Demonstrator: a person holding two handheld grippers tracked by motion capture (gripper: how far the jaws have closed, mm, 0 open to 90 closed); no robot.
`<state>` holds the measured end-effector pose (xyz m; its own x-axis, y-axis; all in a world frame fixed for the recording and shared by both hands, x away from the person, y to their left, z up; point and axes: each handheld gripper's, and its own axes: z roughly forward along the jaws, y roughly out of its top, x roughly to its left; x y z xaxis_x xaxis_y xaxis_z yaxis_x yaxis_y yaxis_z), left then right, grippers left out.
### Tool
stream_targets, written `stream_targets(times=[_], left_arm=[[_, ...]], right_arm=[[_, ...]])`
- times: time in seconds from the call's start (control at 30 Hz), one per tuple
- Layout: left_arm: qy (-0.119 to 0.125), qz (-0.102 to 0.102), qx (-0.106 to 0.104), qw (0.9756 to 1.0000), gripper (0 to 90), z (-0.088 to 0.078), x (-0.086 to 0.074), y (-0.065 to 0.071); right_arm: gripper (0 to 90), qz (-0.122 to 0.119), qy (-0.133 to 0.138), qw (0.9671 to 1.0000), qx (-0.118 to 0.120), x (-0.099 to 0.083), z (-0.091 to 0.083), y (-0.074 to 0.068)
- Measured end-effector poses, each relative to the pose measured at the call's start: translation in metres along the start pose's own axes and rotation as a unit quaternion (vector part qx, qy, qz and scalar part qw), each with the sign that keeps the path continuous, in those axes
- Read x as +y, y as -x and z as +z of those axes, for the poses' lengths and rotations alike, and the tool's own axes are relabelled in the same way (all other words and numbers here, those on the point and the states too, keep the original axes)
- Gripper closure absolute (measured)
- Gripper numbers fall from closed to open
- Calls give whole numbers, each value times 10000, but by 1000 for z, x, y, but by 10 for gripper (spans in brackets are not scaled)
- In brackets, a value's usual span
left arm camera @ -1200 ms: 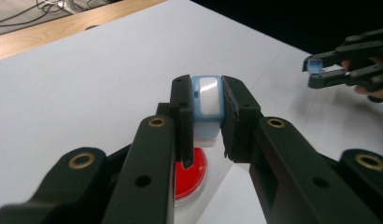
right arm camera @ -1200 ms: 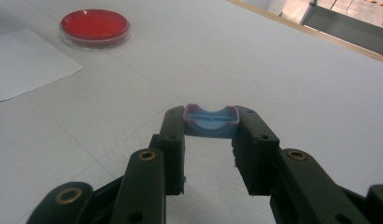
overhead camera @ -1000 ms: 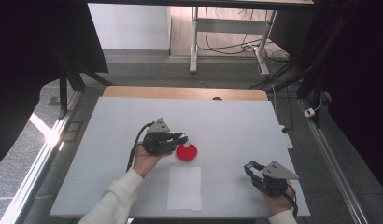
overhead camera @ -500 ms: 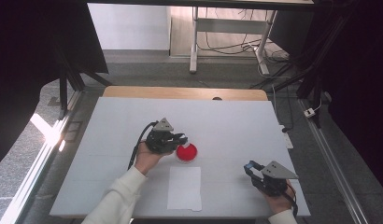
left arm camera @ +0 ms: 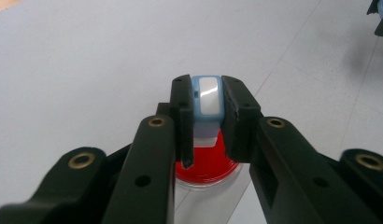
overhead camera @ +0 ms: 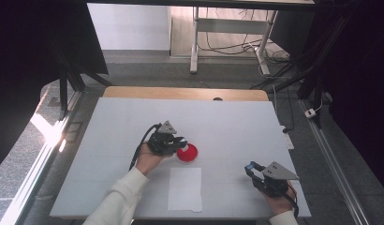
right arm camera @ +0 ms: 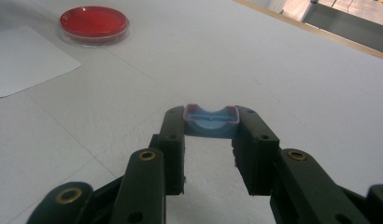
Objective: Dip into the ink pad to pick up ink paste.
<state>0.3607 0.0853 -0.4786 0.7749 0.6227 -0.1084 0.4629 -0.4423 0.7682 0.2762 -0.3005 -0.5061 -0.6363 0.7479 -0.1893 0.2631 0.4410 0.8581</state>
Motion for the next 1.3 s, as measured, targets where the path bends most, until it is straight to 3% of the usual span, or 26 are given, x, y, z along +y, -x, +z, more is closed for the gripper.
stream_targets(times=[0.63, 1.3], left_arm=[[-349, 102, 75, 9993, 757, 12, -2, 2], [-434, 130, 78, 9989, 757, 18, -3, 2]], right_arm=[[649, -30, -47, 10000, 9, -1, 2, -2], [649, -55, -67, 10000, -21, -1, 2, -2]])
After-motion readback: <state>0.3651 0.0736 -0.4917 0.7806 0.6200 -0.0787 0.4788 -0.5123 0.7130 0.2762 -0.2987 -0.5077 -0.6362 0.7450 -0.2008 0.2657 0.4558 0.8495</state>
